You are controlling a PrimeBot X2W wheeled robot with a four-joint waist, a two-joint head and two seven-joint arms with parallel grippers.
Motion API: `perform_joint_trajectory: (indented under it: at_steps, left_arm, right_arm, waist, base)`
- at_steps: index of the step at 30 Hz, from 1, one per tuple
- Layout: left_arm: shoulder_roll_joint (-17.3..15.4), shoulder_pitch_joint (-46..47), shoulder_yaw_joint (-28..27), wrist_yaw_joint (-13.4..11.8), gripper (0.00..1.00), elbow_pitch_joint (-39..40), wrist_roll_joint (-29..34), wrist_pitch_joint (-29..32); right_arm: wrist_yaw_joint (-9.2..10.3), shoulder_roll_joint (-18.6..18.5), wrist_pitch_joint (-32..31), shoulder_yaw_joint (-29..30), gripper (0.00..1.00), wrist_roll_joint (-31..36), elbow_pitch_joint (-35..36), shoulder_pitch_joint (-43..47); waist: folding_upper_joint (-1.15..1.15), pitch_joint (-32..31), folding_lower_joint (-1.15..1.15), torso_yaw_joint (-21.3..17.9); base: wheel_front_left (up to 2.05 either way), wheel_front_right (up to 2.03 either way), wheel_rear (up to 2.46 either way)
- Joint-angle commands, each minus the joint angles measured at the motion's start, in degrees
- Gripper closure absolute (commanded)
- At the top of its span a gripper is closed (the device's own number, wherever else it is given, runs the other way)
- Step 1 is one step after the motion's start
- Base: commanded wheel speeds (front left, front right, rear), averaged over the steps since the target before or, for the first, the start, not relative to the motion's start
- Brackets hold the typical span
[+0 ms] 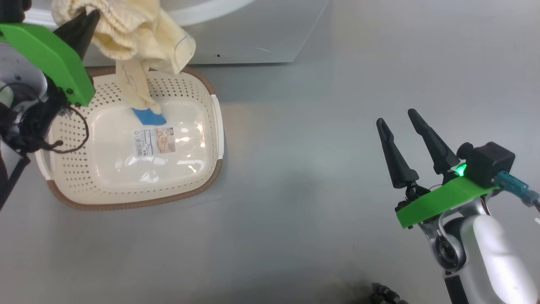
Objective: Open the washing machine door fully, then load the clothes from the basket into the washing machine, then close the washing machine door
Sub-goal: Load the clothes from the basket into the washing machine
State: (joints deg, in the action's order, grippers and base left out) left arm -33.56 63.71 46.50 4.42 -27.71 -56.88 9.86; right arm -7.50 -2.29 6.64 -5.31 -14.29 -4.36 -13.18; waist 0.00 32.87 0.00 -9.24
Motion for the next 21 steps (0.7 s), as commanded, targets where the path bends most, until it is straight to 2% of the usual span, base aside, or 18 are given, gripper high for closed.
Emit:
perform_joint_trajectory:
  at_steps: [1,5,10,17,18,21]
  left_arm:
    - [-3.75,3.96,-2.63,-1.10,1.00,3.19,1.02,1.16]
    - [-5.68,7.32,-3.27,-3.41,1.00,5.46,2.00,4.01]
    - [-7.26,11.75,-4.28,-5.13,1.00,3.57,4.00,4.43]
    - [-8.09,16.53,-4.77,-5.06,1.00,-3.25,7.41,0.93]
    - [-8.32,18.53,-5.69,-5.39,1.00,-5.35,8.82,-2.77]
    - [-8.13,20.49,-6.48,-5.29,1.00,-7.50,9.80,-6.18]
  right_arm:
    - [0.01,-0.59,1.03,-1.32,0.00,-0.90,0.79,1.06]
    - [0.01,-0.59,2.43,-2.29,0.00,-2.16,-0.68,0.81]
    - [0.01,-0.59,4.36,-3.90,0.00,-4.02,-2.79,0.24]
    - [0.01,-0.59,6.29,-6.27,0.00,-6.37,-5.10,-0.16]
    - [0.01,-0.59,6.80,-7.05,0.00,-7.14,-5.63,-0.25]
    - [0.01,-0.59,7.21,-7.55,0.00,-7.64,-6.05,-0.19]
  waist:
    - [0.00,-0.42,0.00,-0.99]
    - [0.00,0.03,0.00,-2.95]
    - [0.00,1.16,0.00,-6.72]
    - [0.00,2.93,0.00,-11.88]
    - [0.00,3.78,0.00,-13.54]
    - [0.00,4.74,0.00,-14.88]
  base:
    - [0.00,0.00,0.00]
    - [0.00,0.00,0.00]
    - [0.00,0.00,0.00]
    - [0.00,0.00,0.00]
    - [0.00,0.00,0.00]
    - [0.00,0.00,0.00]
